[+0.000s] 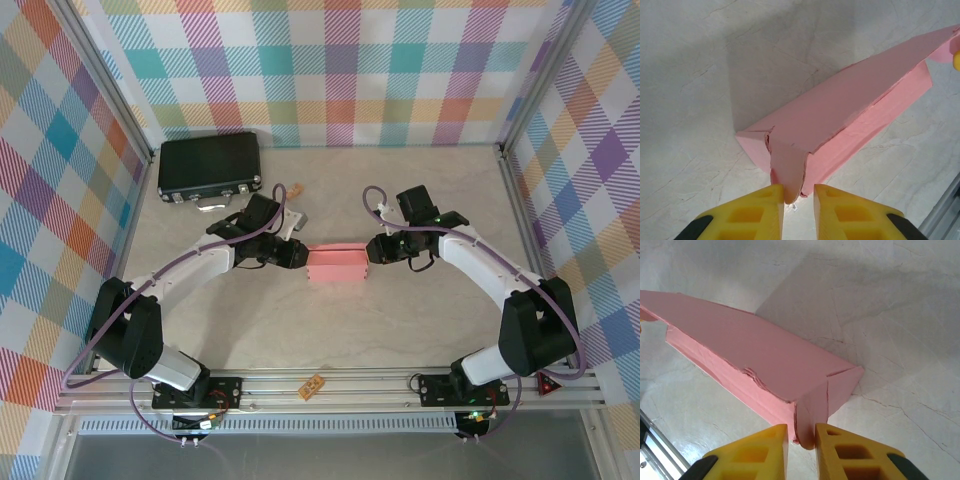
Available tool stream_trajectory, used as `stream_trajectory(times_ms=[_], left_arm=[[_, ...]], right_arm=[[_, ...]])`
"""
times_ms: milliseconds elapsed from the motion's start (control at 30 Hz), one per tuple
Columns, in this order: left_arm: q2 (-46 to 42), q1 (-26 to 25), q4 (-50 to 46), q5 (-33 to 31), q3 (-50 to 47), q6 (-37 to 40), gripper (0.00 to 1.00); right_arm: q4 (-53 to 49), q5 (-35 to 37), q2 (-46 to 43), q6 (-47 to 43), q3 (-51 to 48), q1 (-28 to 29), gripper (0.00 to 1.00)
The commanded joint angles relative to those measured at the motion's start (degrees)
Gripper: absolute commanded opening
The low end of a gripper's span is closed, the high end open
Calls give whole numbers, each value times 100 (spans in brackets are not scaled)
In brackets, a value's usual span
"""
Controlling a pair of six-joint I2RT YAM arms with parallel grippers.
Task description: Fold the paper box
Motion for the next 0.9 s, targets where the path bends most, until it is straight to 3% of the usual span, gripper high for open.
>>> stream_trajectory(times_ms=[0, 867], left_arm=[[-127, 40, 74, 184, -52, -56, 23], [139, 40, 63, 351, -30, -84, 21]], right_arm=[[64, -263, -155, 27, -24, -20, 22], [121, -478, 47, 147, 55, -12, 22]])
